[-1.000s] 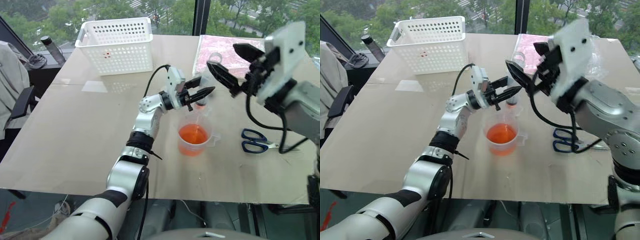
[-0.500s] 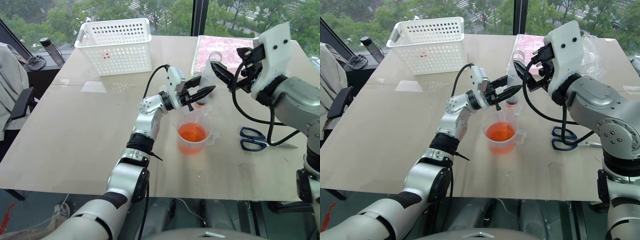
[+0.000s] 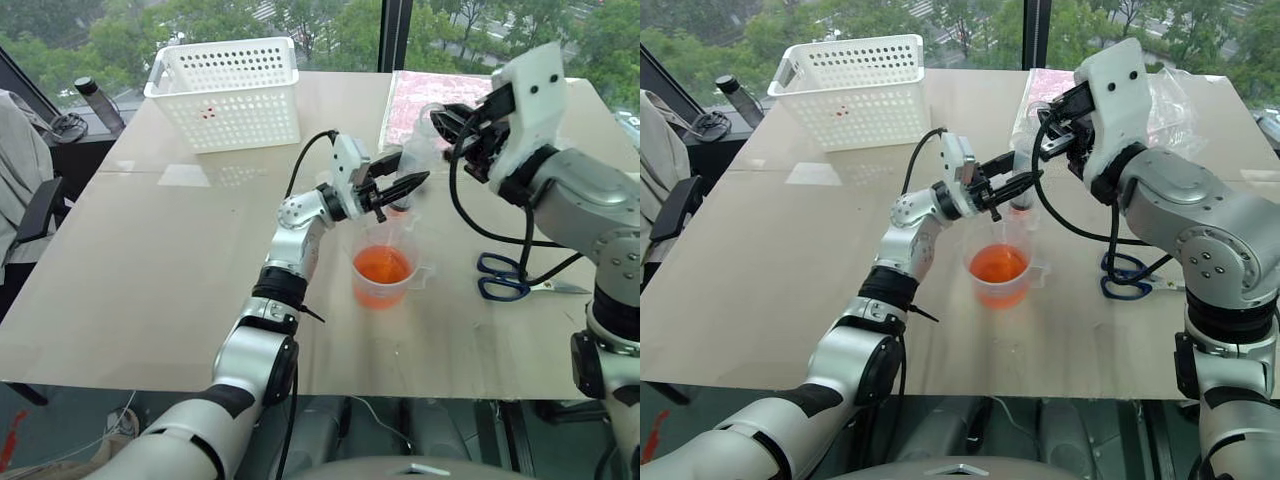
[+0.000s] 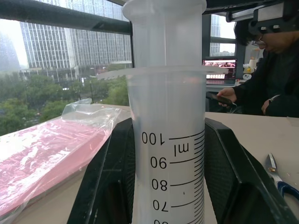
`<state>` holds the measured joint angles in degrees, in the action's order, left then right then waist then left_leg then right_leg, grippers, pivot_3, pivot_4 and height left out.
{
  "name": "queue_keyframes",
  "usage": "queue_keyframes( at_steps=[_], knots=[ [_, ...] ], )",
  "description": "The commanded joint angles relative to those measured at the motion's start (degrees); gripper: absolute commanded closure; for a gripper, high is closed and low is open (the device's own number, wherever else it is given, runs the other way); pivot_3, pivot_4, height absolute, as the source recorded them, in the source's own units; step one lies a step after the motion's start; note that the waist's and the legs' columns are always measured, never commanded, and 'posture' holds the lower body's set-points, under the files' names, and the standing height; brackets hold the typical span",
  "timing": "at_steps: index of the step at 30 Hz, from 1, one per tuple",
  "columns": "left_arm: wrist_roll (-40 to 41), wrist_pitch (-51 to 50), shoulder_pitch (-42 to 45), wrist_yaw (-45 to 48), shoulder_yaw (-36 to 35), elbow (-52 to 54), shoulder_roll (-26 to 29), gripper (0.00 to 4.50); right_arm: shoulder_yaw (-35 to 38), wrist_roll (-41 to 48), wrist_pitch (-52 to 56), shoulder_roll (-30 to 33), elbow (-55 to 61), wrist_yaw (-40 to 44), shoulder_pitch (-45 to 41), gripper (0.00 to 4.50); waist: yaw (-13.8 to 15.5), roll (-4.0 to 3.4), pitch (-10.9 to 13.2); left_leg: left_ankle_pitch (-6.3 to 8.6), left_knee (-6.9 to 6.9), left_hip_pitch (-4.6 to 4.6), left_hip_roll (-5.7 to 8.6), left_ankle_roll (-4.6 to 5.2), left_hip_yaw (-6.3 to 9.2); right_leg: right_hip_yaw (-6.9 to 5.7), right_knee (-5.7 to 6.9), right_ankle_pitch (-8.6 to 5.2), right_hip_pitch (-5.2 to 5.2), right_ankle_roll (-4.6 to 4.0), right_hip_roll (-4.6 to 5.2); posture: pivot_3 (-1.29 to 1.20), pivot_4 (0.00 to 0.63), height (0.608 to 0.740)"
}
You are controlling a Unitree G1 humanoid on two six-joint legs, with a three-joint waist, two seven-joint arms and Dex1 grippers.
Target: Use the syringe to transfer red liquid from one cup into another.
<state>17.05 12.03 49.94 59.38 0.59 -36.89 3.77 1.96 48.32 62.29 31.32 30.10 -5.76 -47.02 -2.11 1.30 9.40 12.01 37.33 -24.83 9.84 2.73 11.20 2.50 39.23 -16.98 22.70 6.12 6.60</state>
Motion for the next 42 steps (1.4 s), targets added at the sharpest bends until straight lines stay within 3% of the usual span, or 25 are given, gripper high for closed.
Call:
queue_keyframes(
  at_steps=[1, 9, 17, 27, 35, 39, 40, 42],
  knots=[
    [1.17, -0.09, 0.10, 0.68, 0.06, 3.66, 0.02, 3.10, -1.82, -3.83, -1.23, -0.72, -0.15, 1.79, -2.67, 4.37, -0.29, -0.01, 0.00, 0.00, 0.00, 0.00, 0.00, 0.00, -0.01, 0.00, 0.00, 0.00, 0.01, 0.00, 0.00, 0.00, 0.150, 0.740],
    [2.60, -2.22, 1.49, -0.77, -1.06, 4.90, 0.14, 3.10, -7.42, -9.38, -2.08, -1.94, -1.42, 8.97, -2.26, 4.37, -0.30, -0.01, 0.00, 0.00, 0.05, 0.01, 0.00, 0.00, -0.05, -0.03, 0.19, 0.00, 0.09, 0.00, 0.04, 0.00, 0.150, 0.740],
    [3.85, -5.43, 1.70, -3.21, -2.09, 9.07, 0.35, 3.10, -12.03, -14.18, -8.12, -3.80, 0.21, 16.19, 8.92, 4.37, -0.30, -0.01, -0.01, 0.00, 0.07, 0.01, 0.01, 0.00, -0.07, -0.05, 0.25, 0.00, 0.12, 0.00, 0.05, 0.00, 0.150, 0.740],
    [4.26, -7.98, 1.33, -4.33, -2.67, 12.42, 1.09, 3.10, -13.08, -16.83, -11.40, -7.13, 0.57, 21.34, 12.30, 4.37, -0.34, -0.02, -0.01, -0.01, 0.08, 0.02, 0.00, -0.02, -0.24, -0.03, 0.56, 0.00, 0.32, 0.00, 0.11, 0.00, 0.150, 0.740],
    [4.86, -11.11, 0.31, -5.37, -3.15, 16.21, 1.91, 3.10, -11.71, -16.85, -11.23, -8.92, 1.41, 22.27, 13.36, 4.37, -0.33, -0.02, -0.01, -0.01, 0.09, 0.02, 0.00, -0.02, -0.27, -0.04, 0.57, 0.00, 0.35, 0.00, 0.14, 0.00, 0.150, 0.740],
    [5.68, -13.82, 0.06, -5.52, -3.71, 18.82, 3.00, 3.10, -4.78, -12.87, -11.08, -10.95, 0.88, 21.92, 10.78, 4.37, -0.33, -0.02, -0.01, -0.01, 0.09, 0.02, 0.00, -0.02, -0.28, -0.04, 0.58, 0.00, 0.35, 0.00, 0.14, 0.00, 0.150, 0.740],
    [5.90, -14.48, -0.10, -5.50, -3.80, 19.57, 3.27, 3.10, -3.17, -11.97, -10.67, -11.19, 0.67, 22.10, 9.98, 3.70, -0.39, -0.03, -0.02, -0.01, 0.09, 0.01, 0.00, -0.02, -0.28, -0.03, 0.58, 0.00, 0.36, 0.00, 0.14, 0.00, 0.150, 0.740],
    [6.58, -16.09, -0.42, -5.62, -3.85, 21.19, 4.01, 3.10, -1.12, -8.86, -9.57, -10.08, 1.98, 24.60, 8.91, 3.00, -0.49, -0.04, -0.03, -0.01, 0.08, 0.03, -0.01, -0.02, -0.32, 0.00, 0.59, 0.00, 0.38, 0.00, 0.14, 0.00, 0.150, 0.740]
  ],
)
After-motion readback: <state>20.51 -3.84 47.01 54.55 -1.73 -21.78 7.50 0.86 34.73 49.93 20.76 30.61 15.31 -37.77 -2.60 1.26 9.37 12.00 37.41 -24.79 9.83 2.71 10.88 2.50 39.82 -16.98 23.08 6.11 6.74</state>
